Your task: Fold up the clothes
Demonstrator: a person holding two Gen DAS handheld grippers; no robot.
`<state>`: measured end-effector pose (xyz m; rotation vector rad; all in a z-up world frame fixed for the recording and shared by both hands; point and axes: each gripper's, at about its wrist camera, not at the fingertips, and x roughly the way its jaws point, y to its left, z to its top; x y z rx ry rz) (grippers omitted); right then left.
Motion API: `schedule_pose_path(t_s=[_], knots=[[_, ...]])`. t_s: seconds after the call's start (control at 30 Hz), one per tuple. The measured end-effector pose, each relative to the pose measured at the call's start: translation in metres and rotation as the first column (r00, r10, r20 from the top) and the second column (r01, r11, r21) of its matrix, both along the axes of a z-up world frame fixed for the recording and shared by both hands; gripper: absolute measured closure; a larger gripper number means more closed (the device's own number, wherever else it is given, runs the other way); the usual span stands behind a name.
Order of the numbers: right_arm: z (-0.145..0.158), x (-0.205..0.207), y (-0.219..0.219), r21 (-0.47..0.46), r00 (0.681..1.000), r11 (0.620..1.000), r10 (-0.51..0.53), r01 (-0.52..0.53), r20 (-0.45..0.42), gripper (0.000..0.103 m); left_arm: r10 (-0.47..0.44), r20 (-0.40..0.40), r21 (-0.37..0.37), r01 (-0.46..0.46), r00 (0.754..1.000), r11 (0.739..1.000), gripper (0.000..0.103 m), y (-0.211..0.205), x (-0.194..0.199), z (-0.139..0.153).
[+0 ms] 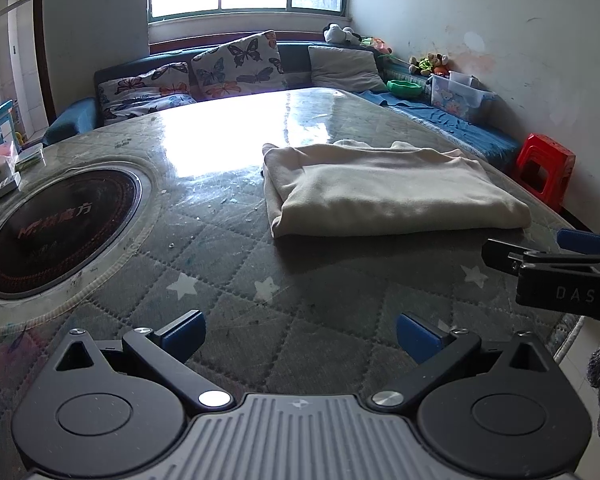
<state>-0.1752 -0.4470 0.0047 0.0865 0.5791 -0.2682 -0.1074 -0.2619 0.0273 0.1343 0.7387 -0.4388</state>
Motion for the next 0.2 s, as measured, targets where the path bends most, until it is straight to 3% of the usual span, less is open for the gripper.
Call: schedule_pose_path(t_s=[0.2], knots=[[-0.0009,-0.0022,0.0023,0.002,1.0,1.0,0.005,-0.005,-0.001,0.0,0.002,0.008,0.0,-0.002,1.0,1.0,0.0,0.0013,-0.0043,-0.0005]])
